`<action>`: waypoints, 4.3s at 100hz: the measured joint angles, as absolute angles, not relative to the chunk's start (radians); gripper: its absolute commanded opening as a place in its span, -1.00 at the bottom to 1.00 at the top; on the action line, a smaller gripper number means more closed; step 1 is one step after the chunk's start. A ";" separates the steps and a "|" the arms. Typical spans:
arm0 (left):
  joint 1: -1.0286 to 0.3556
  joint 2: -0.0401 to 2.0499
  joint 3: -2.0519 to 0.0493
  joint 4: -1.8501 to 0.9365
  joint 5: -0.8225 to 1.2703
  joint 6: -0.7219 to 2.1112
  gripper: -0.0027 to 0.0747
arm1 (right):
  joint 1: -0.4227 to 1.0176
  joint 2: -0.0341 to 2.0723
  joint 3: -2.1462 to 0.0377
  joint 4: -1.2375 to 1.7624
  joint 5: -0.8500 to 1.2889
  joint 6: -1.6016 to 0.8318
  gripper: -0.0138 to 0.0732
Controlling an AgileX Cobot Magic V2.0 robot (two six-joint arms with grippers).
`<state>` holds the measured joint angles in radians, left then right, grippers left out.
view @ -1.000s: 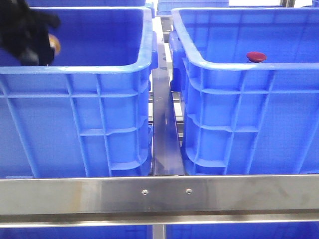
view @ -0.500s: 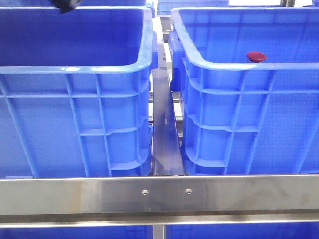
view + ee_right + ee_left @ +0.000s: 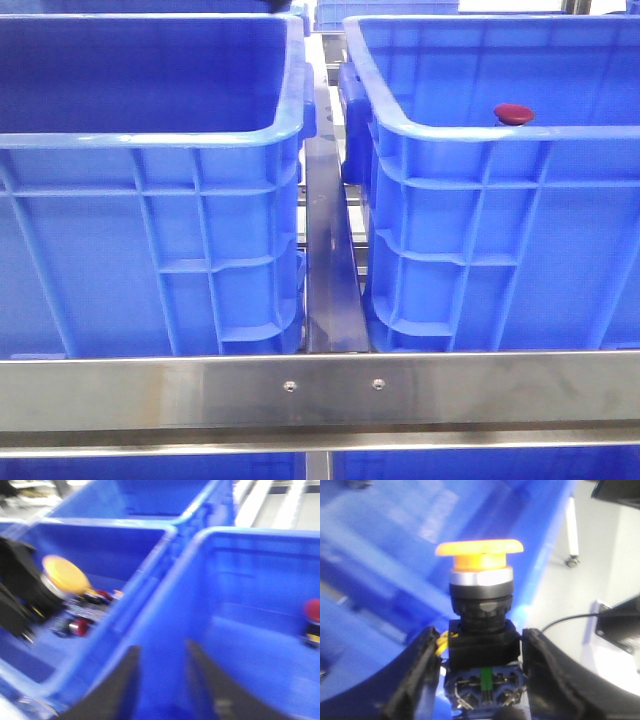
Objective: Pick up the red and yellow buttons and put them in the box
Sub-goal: 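Grasp the yellow button from the left gripper with the right gripper, then open the left gripper and carry the yellow button over the crate, then lower the yellow button beside the red one and open the right gripper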
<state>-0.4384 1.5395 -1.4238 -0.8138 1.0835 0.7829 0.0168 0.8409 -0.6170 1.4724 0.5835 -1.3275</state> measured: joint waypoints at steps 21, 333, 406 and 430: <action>-0.474 1.539 -1.424 -0.814 1.082 0.785 -0.64 | 0.017 0.923 -0.656 1.699 0.740 -1.298 0.73; -0.355 1.554 -1.514 -0.873 1.229 0.782 0.78 | -0.143 1.778 -1.170 1.797 0.369 -2.015 -0.31; -0.355 1.554 -1.514 -0.889 1.229 0.782 0.78 | -0.147 1.919 -1.237 1.806 0.288 -2.018 -0.31; -0.355 1.554 -1.514 -0.889 1.229 0.782 0.78 | -0.149 1.931 -1.247 1.821 0.295 -2.018 -0.16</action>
<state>-0.3545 1.5538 -1.5143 -0.8894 1.2287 0.7818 -0.1487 1.9305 -1.2467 1.8212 0.2954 -2.0183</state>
